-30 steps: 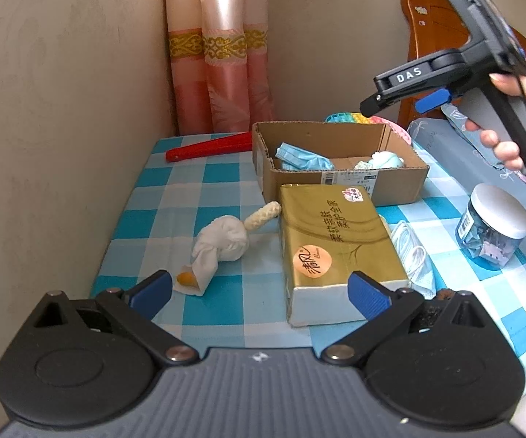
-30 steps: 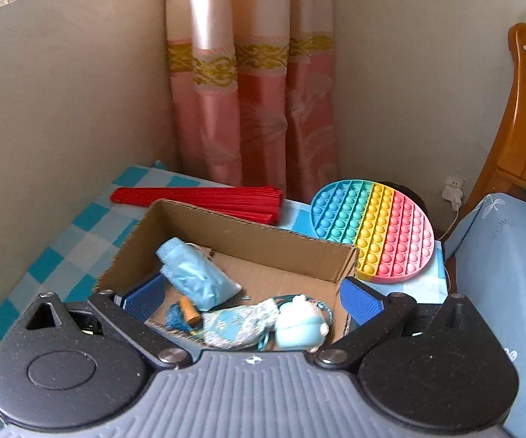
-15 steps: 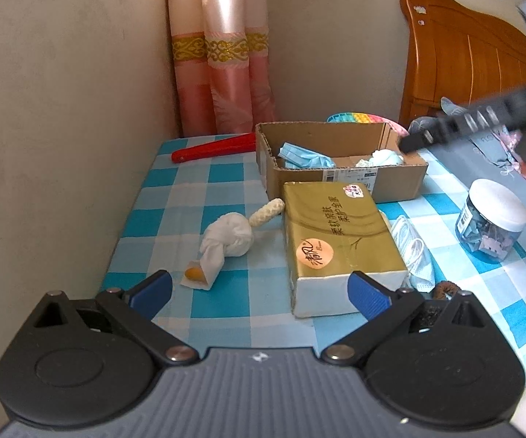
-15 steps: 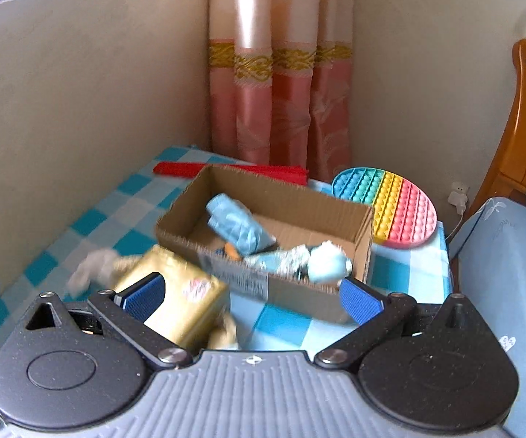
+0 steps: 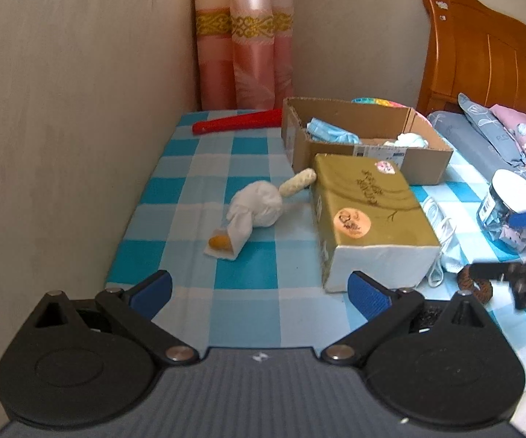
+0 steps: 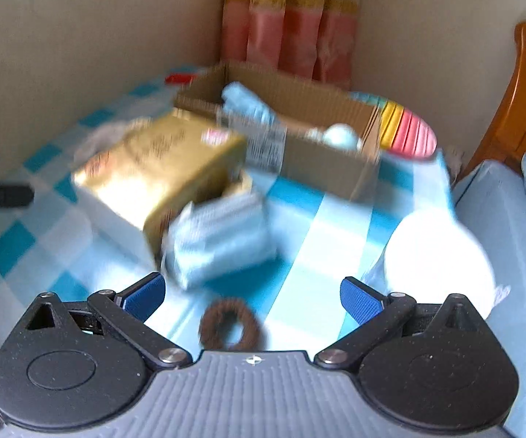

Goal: Organize soft objects
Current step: 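Move the right tool toward the brown hair tie while the left approaches the white cloth bundle, then close the left tool on the white knotted cloth bundle, then close the right tool on the brown hair tie while the left holds the cloth bundle, then carry the hair tie into the box and open the right tool while the left holds the bundle, then carry the white cloth bundle into the box and open the left tool, then move the left tool toward the orange cone-shaped object while the right reaches the blue mask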

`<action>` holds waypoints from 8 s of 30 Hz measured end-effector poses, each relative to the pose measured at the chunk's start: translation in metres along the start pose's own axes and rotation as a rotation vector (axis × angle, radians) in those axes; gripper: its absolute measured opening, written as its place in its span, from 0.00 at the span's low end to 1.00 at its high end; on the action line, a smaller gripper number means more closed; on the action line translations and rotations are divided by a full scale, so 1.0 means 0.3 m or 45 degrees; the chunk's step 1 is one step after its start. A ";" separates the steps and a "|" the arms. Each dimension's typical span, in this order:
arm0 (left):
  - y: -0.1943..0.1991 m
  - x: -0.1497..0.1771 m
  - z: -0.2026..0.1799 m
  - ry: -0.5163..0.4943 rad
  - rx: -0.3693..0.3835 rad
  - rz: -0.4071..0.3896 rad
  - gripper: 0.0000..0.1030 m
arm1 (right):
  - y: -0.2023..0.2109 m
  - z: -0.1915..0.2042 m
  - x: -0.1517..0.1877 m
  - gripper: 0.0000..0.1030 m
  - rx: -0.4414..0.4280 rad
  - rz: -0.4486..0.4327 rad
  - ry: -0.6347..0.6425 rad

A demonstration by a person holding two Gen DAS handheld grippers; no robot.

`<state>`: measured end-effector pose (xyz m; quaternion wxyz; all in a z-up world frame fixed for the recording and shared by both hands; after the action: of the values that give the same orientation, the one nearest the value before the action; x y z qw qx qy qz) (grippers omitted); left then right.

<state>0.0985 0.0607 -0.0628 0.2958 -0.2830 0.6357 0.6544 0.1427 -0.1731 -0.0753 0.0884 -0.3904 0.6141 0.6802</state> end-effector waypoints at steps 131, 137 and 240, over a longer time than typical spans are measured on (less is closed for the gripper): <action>0.063 -0.108 -0.046 0.014 0.290 -0.104 0.43 | 0.093 -0.077 -0.259 0.39 -0.007 -0.185 0.087; 0.069 -0.096 -0.012 0.051 0.251 -0.102 0.43 | -0.035 -0.093 -0.475 0.39 0.034 -0.209 0.108; -0.202 0.098 0.118 0.101 -0.094 0.149 0.99 | 0.042 0.047 -0.028 1.00 0.023 -0.044 0.076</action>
<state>0.1243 0.0979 -0.1239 0.2210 -0.2818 0.6380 0.6817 0.1350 -0.1602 -0.0613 0.0853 -0.4203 0.6158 0.6610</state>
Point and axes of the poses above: each gripper's, at about its wrist camera, not at the fingertips, and y roughly against the way its jaws point, z to its left, x to its underside, the point moved 5 cm from there along -y, roughly the way its jaws point, and after that the axes turned 4 degrees about -y, right-handed, at the moved point
